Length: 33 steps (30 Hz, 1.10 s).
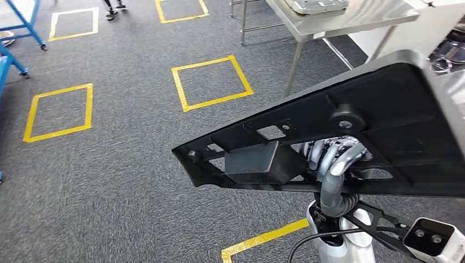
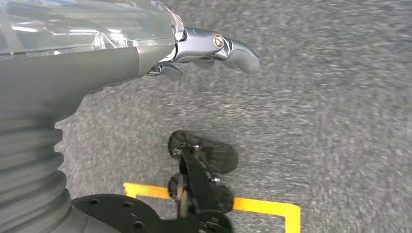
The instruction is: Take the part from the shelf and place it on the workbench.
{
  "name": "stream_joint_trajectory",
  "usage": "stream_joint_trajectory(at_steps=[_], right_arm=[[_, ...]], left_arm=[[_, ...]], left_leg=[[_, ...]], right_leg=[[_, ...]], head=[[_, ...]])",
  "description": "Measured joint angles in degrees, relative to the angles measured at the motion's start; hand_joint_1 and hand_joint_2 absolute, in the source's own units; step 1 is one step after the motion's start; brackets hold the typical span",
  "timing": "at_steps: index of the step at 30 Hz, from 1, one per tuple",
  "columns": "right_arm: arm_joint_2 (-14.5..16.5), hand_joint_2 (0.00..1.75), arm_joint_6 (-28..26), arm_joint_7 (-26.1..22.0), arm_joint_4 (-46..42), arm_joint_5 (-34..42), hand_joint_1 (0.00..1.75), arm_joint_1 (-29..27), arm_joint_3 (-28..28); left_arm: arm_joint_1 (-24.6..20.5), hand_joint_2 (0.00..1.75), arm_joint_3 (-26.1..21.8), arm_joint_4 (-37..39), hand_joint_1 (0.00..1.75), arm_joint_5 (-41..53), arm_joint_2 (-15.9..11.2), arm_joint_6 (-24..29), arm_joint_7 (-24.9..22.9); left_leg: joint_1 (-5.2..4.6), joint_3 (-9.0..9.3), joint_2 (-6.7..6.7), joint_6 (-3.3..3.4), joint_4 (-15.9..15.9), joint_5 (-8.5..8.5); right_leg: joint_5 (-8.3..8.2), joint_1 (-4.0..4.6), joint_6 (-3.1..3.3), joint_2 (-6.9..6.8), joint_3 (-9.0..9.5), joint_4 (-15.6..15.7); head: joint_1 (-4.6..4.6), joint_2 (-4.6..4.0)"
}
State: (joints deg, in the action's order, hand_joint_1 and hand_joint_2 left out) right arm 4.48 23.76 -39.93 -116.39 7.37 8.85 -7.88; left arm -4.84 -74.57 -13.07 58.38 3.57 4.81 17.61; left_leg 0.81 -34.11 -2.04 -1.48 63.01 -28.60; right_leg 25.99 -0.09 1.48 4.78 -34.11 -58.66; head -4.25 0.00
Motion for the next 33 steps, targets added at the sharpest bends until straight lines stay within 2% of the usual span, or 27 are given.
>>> stream_joint_trajectory(at_steps=[1, 2, 3, 4, 5, 7, 8, 9, 10, 11, 12, 13, 15, 16, 17, 19, 20, 21, 23, 25, 26, 27, 28, 29, 31, 32, 33], right_arm=[[0.0, 1.75, -0.5, 0.0, -0.3, -0.2, 1.75, -0.1, 0.3], [0.0, 1.75, -0.8, 0.0, -0.7, -0.5, 1.75, -0.2, 0.6], [0.0, 1.75, -1.1, 0.0, -1.0, -0.8, 1.75, -0.5, 0.9], [0.0, 1.75, -1.4, 0.0, -1.4, -1.1, 1.75, -0.7, 1.2], [0.0, 1.75, -1.7, 0.0, -1.8, -1.3, 1.75, -0.9, 1.4], [0.0, 1.75, -2.3, 0.0, -2.2, -1.5, 1.75, -0.9, 1.6], [0.0, 1.75, -2.7, 0.0, -2.4, -1.6, 1.75, -0.9, 1.7], [0.0, 1.75, -3.1, 0.0, -2.4, -1.7, 1.75, -1.0, 1.7], [0.0, 1.75, -3.5, 0.0, -2.4, -1.7, 1.75, -1.1, 1.7], [0.0, 1.75, -3.9, 0.0, -2.4, -1.8, 1.75, -1.2, 1.7], [0.0, 1.75, -4.3, 0.0, -2.3, -1.8, 1.75, -1.3, 1.7], [0.0, 1.75, -4.5, 0.0, -2.3, -1.8, 1.75, -1.4, 1.7], [0.0, 1.75, -4.8, 0.0, -2.3, -1.8, 1.75, -1.3, 1.7], [0.0, 1.75, -4.9, 0.0, -2.4, -1.9, 1.75, -1.3, 1.7], [0.0, 1.75, -5.0, 0.0, -2.4, -2.0, 1.75, -1.3, 1.7], [0.0, 1.75, -5.1, 0.0, -2.6, -2.3, 1.75, -1.4, 1.6], [0.0, 1.75, -5.2, 0.0, -2.7, -2.5, 1.75, -1.4, 1.5], [0.0, 1.75, -5.3, 0.0, -2.9, -2.6, 1.75, -1.4, 1.4], [0.0, 1.75, -5.5, 0.0, -3.1, -2.7, 1.75, -1.3, 1.2], [0.0, 1.75, -5.9, 0.0, -3.2, -2.7, 1.75, -1.2, 0.8], [0.0, 1.75, -6.2, 0.0, -3.2, -2.7, 1.75, -1.2, 0.7], [0.0, 1.75, -6.4, 0.0, -3.3, -2.7, 1.75, -1.2, 0.6], [0.0, 1.75, -6.6, 0.0, -3.4, -2.7, 1.75, -1.2, 0.5], [0.0, 1.75, -6.8, 0.0, -3.6, -2.7, 1.75, -1.2, 0.4], [0.0, 1.75, -7.2, 0.0, -3.9, -2.8, 1.75, -1.1, 0.1], [0.0, 1.75, -7.4, 0.0, -4.0, -2.8, 1.75, -1.1, 0.0], [-0.1, 1.75, -7.6, 0.0, -4.0, -2.9, 1.75, -1.1, -0.1]], left_arm=[[0.0, 1.75, 0.0, 0.0, 0.0, 0.1, -0.1, 0.0, 0.2], [0.0, 1.75, 0.0, 0.0, 0.0, 0.3, -0.2, 0.0, 0.2], [0.0, 1.75, 0.0, 0.0, 0.0, 0.5, -0.3, 0.0, 0.2], [-0.1, 1.75, 0.0, 0.0, 0.0, 0.7, -0.3, 0.1, 0.2], [-0.2, 1.75, 0.0, 0.0, 0.0, 0.8, -0.4, 0.1, 0.2], [-0.4, 1.75, 0.0, 0.0, 0.0, 1.0, -0.5, 0.3, 0.1], [-0.4, 1.75, 0.0, 0.0, 0.0, 1.2, -0.5, 0.3, 0.0], [-0.3, 1.75, 0.0, 0.0, 0.0, 1.3, -0.5, 0.4, 0.0], [-0.2, 1.75, 0.0, 0.0, 0.0, 1.4, -0.6, 0.4, 0.0], [-0.2, 1.75, 0.0, 0.0, 0.0, 1.5, -0.7, 0.4, 0.1], [-0.2, 1.75, 0.0, 0.0, 0.0, 1.6, -0.7, 0.3, 0.1], [-0.2, 1.75, 0.0, 0.0, 0.0, 1.6, -0.8, 0.3, 0.1], [-0.3, 1.75, 0.1, 0.0, 0.0, 1.7, -0.9, 0.2, 0.1], [-0.3, 1.75, 0.1, 0.0, 0.0, 1.7, -0.9, 0.1, 0.1], [-0.3, 1.75, 0.1, 0.0, 0.0, 1.7, -1.0, 0.1, 0.1], [-0.4, 1.75, 0.1, 0.0, 0.0, 1.8, -1.2, 0.1, 0.1], [-0.4, 1.75, 0.2, 0.0, 0.0, 1.8, -1.3, 0.1, 0.1], [-0.5, 1.75, 0.2, 0.0, 0.0, 1.9, -1.3, 0.1, 0.1], [-0.5, 1.75, 0.2, 0.0, 0.0, 1.9, -1.4, 0.1, 0.1], [-0.3, 1.75, 0.2, 0.0, 0.0, 1.9, -1.5, 0.1, 0.1], [-0.2, 1.75, 0.2, 0.0, 0.0, 1.9, -1.6, 0.0, 0.1], [-0.1, 1.75, 0.2, 0.0, 0.0, 1.9, -1.6, -0.1, 0.2], [-0.2, 1.75, 0.2, 0.0, 0.0, 1.9, -1.6, -0.2, 0.2], [-0.2, 1.75, 0.2, 0.0, 0.0, 1.9, -1.6, -0.3, 0.3], [-0.3, 1.75, 0.2, 0.0, 0.0, 1.8, -1.8, -0.4, 0.3], [-0.3, 1.75, 0.2, 0.0, 0.0, 1.8, -1.8, -0.4, 0.3], [-0.4, 1.75, 0.2, 0.0, 0.0, 1.7, -1.9, -0.4, 0.3]], left_leg=[[0.06, 1.16, -1.16, 0.18, -2.7, 0.92], [0.04, 1.73, -2.01, 0.4, -4.1, 1.11], [-0.04, 1.87, -2.05, 0.63, -4.4, 0.98], [-0.02, 1.91, -1.52, 0.95, -4.5, 1.12], [0.04, 2.0, -0.91, 1.33, -4.8, 1.31], [0.2, 2.21, 0.43, 2.09, -5.4, 1.67], [0.1, 2.27, 1.12, 2.33, -5.5, 1.71], [-0.02, 2.25, 1.81, 2.49, -5.6, 1.68], [-0.12, 2.23, 2.51, 2.54, -5.5, 1.63], [-0.18, 2.21, 3.2, 2.55, -5.5, 1.57], [-0.21, 2.22, 3.85, 2.51, -5.5, 1.51], [-0.21, 2.28, 4.44, 2.41, -5.5, 1.42], [-0.33, 2.51, 5.41, 2.03, -5.4, 1.12], [-0.44, 2.62, 5.8, 1.76, -5.3, 0.96], [-0.54, 2.73, 6.18, 1.47, -5.2, 0.82], [-0.61, 2.99, 7.0, 0.84, -5.3, 0.65], [-0.49, 3.1, 6.97, 0.48, -5.2, 0.43], [-0.37, 2.94, 6.34, 0.15, -4.6, -0.14], [-0.13, 1.06, 4.21, -0.29, -0.2, -2.83], [-0.13, -2.72, 2.92, -0.42, 7.5, -6.24], [-0.13, -4.21, 2.72, -0.44, 10.3, -6.9], [-0.13, -4.96, 2.6, -0.41, 11.4, -6.55], [-0.12, -4.49, 2.51, -0.32, 9.8, -4.94], [-0.09, -3.08, 2.1, -0.17, 6.3, -2.64], [0.04, 0.12, -0.12, 0.27, -1.2, 0.66], [0.05, 1.04, -1.02, 0.5, -3.4, 1.28], [-0.01, 1.36, -1.53, 0.75, -4.2, 1.25]], right_leg=[[0.01, -0.04, -0.31, 0.61, -0.22, -0.2], [-0.04, -0.11, -0.66, 1.16, -0.48, -0.3], [-0.18, -0.17, -1.04, 1.71, -0.7, -0.3], [-0.34, -0.22, -1.41, 2.21, -0.85, -0.2], [-0.21, -0.18, -1.69, 1.88, -1.0, -0.3], [1.65, 0.0, -2.17, -0.63, -2.33, -3.1], [3.37, -0.07, -2.33, -2.33, -3.74, -6.1], [5.18, -0.18, -2.52, -3.41, -5.53, -9.9], [6.48, -0.34, -2.69, -3.91, -7.2, -13.3], [6.81, -0.49, -2.83, -4.17, -8.12, -15.2], [6.13, -0.6, -2.93, -4.39, -8.01, -15.1], [4.49, -0.67, -2.97, -4.77, -6.62, -12.5], [1.39, -0.49, -2.74, -6.66, -2.29, -4.6], [0.59, -0.32, -2.48, -7.44, -0.76, -1.7], [0.47, -0.1, -2.2, -7.89, -0.07, -0.3], [0.52, 0.12, -1.6, -7.14, -0.12, 0.0], [0.44, 0.04, -1.29, -6.65, -0.04, 0.2], [0.33, -0.07, -0.98, -6.15, 0.09, 0.4], [0.12, -0.27, -0.36, -5.28, 0.3, 0.7], [0.1, -0.15, -0.03, -4.17, 0.28, 0.7], [0.11, -0.09, 0.01, -3.51, 0.28, 0.6], [0.14, -0.07, 0.01, -2.82, 0.29, 0.5], [0.17, -0.07, -0.02, -2.15, 0.32, 0.4], [0.23, -0.1, -0.09, -1.5, 0.36, 0.3], [0.38, -0.09, -0.44, -0.29, 0.22, -0.1], [0.39, -0.11, -0.73, 0.21, 0.04, -0.2], [0.32, -0.17, -1.07, 0.7, -0.16, -0.2]], head=[[0.0, 0.0], [0.0, 0.0], [0.0, 0.0], [-0.01, 0.0], [0.0, 0.0], [0.01, 0.0], [0.01, 0.0], [0.01, 0.0], [0.01, 0.0], [0.01, 0.0], [0.01, 0.0], [0.01, 0.0], [0.01, 0.0], [0.01, 0.0], [0.01, 0.0], [0.01, 0.0], [0.01, 0.0], [0.01, 0.0], [0.01, 0.0], [-0.01, 0.0], [-0.01, 0.0], [-0.01, 0.0], [-0.01, 0.0], [-0.01, 0.0], [0.0, 0.0], [0.01, 0.0], [0.01, 0.0]])
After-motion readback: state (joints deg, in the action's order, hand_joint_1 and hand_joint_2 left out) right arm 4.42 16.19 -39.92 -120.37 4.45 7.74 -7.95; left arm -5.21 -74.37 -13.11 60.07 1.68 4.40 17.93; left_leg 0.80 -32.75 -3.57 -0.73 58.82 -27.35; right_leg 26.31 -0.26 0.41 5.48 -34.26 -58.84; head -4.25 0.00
